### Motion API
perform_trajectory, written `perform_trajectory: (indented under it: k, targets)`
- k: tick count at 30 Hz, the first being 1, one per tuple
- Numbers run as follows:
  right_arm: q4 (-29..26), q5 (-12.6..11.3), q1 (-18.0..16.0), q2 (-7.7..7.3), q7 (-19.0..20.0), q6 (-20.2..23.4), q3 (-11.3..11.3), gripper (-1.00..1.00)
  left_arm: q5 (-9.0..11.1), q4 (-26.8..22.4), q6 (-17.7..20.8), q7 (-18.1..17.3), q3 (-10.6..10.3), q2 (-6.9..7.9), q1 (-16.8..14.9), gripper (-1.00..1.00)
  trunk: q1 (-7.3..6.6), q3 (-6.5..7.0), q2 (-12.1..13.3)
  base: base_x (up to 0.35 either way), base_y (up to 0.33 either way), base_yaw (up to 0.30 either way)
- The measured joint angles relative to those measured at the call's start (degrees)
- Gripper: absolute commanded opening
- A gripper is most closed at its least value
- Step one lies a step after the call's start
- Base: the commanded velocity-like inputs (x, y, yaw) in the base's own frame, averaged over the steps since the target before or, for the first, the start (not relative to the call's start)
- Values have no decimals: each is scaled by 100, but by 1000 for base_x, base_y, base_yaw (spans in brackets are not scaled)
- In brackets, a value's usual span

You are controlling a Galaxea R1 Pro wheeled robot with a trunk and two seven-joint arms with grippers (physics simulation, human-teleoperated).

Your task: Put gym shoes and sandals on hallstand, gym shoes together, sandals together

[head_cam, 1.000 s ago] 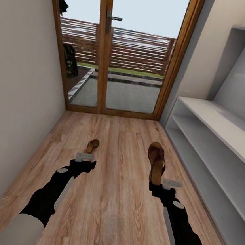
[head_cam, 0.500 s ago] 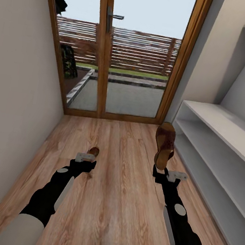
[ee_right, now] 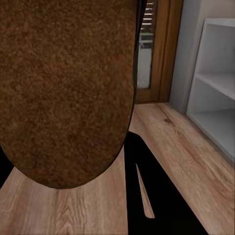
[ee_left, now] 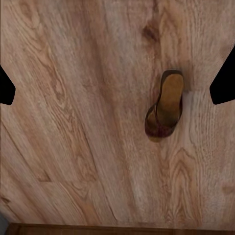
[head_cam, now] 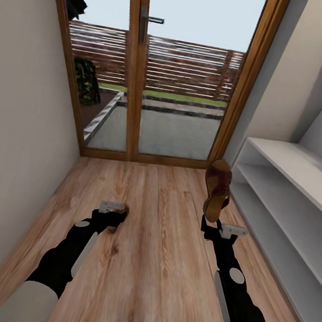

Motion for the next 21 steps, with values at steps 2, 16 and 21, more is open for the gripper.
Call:
perform_trajectory:
  k: [2,16,21]
  targets:
    - [0,0,0,0,0,0,0,-100,0,0,0,0,0,0,0,100,0,0,0,344,3,0]
    - [0,-17,0,0,2,0,-2,-100,0,0,0,0,-6,0,0,100,0,0,0,345,7,0]
    - [1,-23,0,0,1,-1,-2,-100,0,-1,1,0,-4,0,0,100,0,0,0,345,89,0]
